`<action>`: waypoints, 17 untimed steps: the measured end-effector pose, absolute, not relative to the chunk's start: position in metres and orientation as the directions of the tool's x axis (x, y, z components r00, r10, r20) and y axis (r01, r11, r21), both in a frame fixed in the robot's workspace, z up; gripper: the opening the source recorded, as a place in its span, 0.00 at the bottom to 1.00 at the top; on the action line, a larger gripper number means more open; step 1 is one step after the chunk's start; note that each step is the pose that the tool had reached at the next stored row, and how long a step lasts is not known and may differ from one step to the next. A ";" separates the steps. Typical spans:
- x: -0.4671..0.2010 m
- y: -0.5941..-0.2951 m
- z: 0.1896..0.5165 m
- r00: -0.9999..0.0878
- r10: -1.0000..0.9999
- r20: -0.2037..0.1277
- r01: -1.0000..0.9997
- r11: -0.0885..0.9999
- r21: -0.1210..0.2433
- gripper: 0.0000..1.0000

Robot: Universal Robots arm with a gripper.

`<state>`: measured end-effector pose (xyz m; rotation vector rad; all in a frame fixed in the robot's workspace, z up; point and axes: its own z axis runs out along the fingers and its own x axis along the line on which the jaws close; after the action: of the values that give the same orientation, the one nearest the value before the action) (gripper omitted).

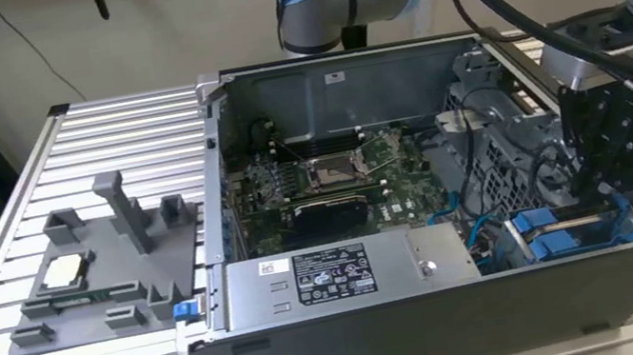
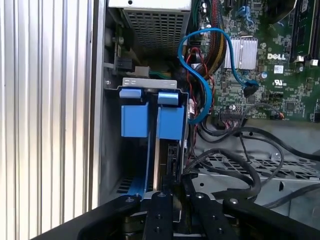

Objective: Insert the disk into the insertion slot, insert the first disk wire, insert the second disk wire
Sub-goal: 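Insert the first disk wire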

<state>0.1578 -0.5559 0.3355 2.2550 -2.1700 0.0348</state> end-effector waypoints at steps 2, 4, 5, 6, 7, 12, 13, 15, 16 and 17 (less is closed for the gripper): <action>0.158 -0.556 0.333 0.038 -0.999 0.025 -0.999 -0.038 -0.007 0.19; 0.158 -0.556 0.330 0.037 -0.999 0.024 -0.999 -0.038 -0.007 0.19; 0.158 -0.556 0.329 0.037 -0.999 0.023 -0.999 -0.038 -0.007 0.21; 0.158 -0.556 0.329 0.037 -0.999 0.023 -0.999 -0.038 -0.007 0.21; 0.158 -0.556 0.331 0.038 -0.999 0.023 -0.999 -0.038 -0.006 0.21; 0.158 -0.556 0.350 0.037 -0.999 0.024 -0.999 -0.038 -0.003 0.27; 0.158 -0.556 0.353 0.037 -0.999 0.024 -0.999 -0.038 -0.003 0.27; 0.158 -0.556 0.357 0.038 -0.999 0.024 -0.999 -0.038 -0.003 0.27; 0.158 -0.556 0.360 0.037 -0.999 0.024 -0.999 -0.038 -0.003 0.27; 0.158 -0.556 0.363 0.037 -0.999 0.024 -0.999 -0.038 -0.003 0.27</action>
<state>0.1583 -0.5561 0.3631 2.2524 -2.1694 0.0307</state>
